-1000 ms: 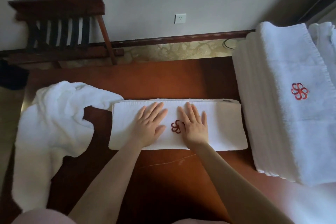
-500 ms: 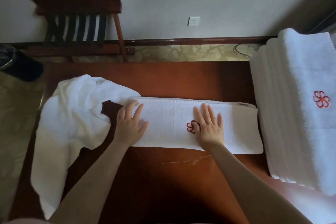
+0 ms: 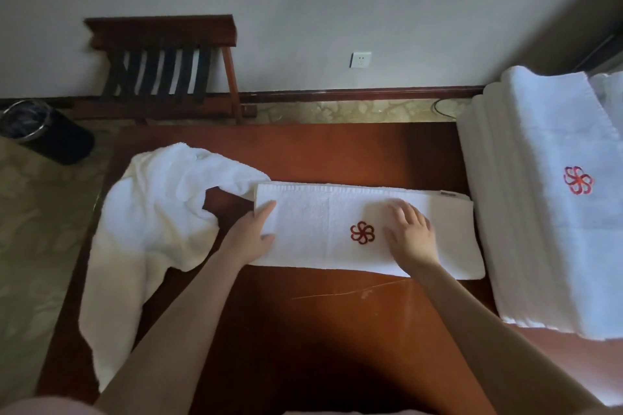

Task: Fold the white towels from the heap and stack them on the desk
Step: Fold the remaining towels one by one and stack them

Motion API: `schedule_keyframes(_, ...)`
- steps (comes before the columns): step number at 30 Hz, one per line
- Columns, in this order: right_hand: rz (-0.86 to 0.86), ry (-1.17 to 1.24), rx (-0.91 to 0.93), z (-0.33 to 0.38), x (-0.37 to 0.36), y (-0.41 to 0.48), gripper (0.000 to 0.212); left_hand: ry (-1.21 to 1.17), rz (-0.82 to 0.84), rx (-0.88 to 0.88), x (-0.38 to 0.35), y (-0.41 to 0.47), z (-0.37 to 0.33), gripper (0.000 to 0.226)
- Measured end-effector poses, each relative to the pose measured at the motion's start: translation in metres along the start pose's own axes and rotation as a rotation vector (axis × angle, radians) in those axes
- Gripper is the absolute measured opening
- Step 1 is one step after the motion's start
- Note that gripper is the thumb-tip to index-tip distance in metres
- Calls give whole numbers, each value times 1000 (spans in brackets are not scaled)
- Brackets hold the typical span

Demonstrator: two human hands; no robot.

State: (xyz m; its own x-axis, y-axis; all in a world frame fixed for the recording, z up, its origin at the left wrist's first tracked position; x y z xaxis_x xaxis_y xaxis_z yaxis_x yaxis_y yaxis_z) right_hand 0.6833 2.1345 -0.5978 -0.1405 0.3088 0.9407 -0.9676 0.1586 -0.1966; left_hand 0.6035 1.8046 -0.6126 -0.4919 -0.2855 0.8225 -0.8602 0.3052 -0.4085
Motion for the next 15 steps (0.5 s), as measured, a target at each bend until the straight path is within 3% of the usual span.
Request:
schedule_keyframes(3,-74,57,-175,-40,11,-19,45,8,18,21,1,0,-2,71)
schedule_keyframes(8,-49,131,-353,-104,22,-45,55,39,28,27,3,-4,-9,76)
schedule_keyframes(15,100,280,-375,-110,34,-21,72,69,107,58,3,-11,-20,82)
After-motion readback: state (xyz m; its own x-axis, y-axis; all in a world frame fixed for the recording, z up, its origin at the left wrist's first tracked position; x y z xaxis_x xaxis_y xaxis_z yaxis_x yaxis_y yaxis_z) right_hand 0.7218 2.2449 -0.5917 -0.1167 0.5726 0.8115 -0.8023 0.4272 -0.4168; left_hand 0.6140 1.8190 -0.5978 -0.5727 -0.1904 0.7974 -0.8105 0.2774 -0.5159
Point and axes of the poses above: each hand's wrist, its own y-axis towards the middle knuckle, its own x-axis out of the back of the hand, z = x × y, the point moved 2 cm from there along y, towards the middle knuckle, and after that the axes turned 1 degree about z, right-handed, at the moved point
